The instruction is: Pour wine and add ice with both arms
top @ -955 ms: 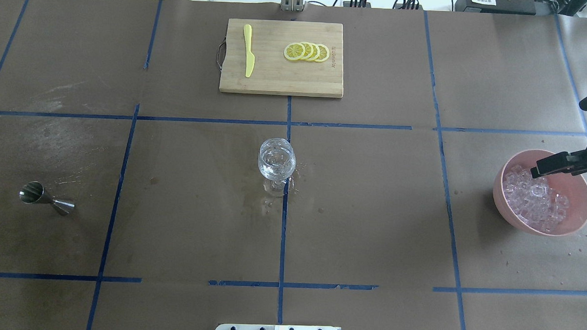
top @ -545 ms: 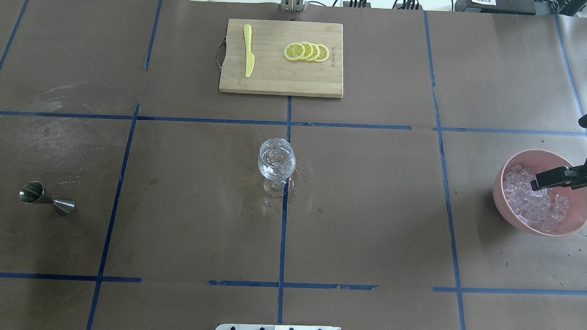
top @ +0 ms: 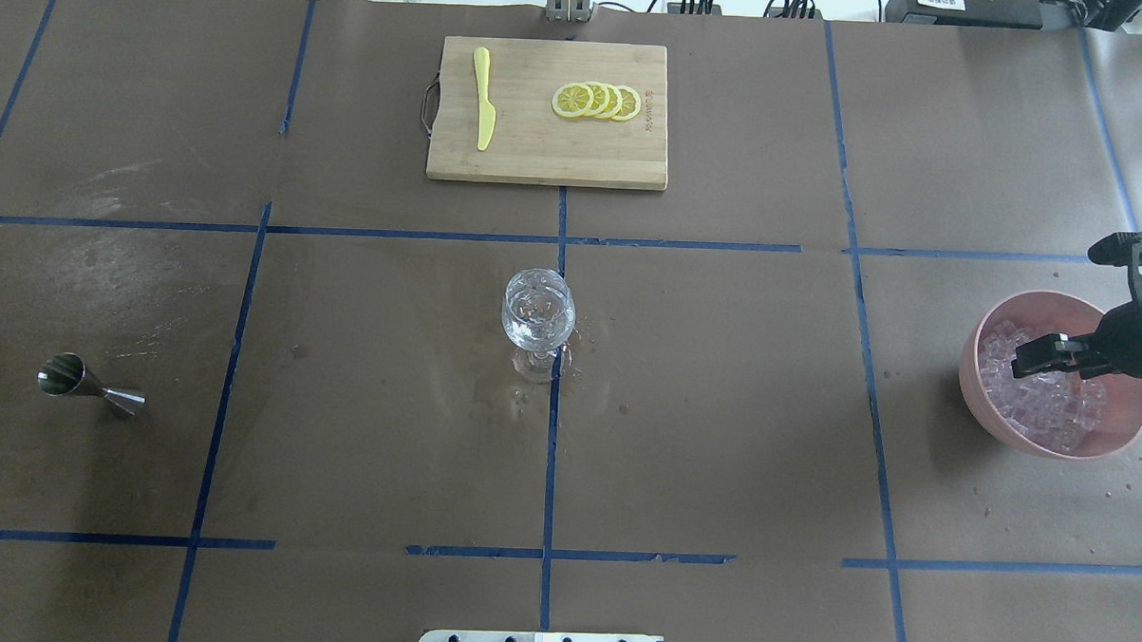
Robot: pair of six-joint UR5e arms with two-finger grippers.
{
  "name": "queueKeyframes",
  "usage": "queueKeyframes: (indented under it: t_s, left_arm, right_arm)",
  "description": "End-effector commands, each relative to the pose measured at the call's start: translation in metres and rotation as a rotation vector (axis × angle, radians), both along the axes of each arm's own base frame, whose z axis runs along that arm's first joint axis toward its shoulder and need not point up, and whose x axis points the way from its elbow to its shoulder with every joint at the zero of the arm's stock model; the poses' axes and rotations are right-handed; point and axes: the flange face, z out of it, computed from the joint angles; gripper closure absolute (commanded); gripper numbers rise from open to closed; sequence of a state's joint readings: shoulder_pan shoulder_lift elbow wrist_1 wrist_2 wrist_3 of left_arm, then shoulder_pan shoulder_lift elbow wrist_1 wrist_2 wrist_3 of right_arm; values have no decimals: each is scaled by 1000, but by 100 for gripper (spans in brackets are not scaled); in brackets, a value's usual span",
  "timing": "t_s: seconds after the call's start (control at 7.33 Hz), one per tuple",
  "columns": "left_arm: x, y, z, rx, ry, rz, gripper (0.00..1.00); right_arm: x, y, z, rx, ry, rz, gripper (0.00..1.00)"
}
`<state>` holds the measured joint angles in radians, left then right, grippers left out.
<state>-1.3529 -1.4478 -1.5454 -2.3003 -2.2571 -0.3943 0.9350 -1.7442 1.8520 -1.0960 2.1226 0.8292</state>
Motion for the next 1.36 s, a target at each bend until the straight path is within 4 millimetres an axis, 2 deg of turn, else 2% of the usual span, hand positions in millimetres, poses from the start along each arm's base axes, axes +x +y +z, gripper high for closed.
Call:
queueKeyframes:
  t_s: [0.0,0.41,0.55,0.68,0.82,0.95,1.09,1.23]
  left_arm:
    - [0,0,-2,5,-1,-1,0]
    - [-1,-1,-8,10,4,-8,0]
    - [-1,0,-7,8,3,-7,0]
    - [0,-1,-12,13,5,0,0]
    - [-1,-2,-12,12,18,8,0]
    - [-4,-1,-13,-10,47,21,0]
    - [-16,-1,-6,-49,37,47,0]
    - [-38,-8,-2,-80,21,80,0]
  right_arm:
    - [-2,-1,-1,0,-2,2,100]
    - [2,1,-7,7,-11,4,100]
    - [5,4,-44,55,-52,4,100]
    - [18,3,-78,100,-94,25,100]
    - [26,-9,-99,123,-134,42,100]
    - [22,-29,-128,125,-165,45,100]
    - [9,-52,-169,113,-179,76,100]
    - [-7,-68,-214,81,-219,126,100]
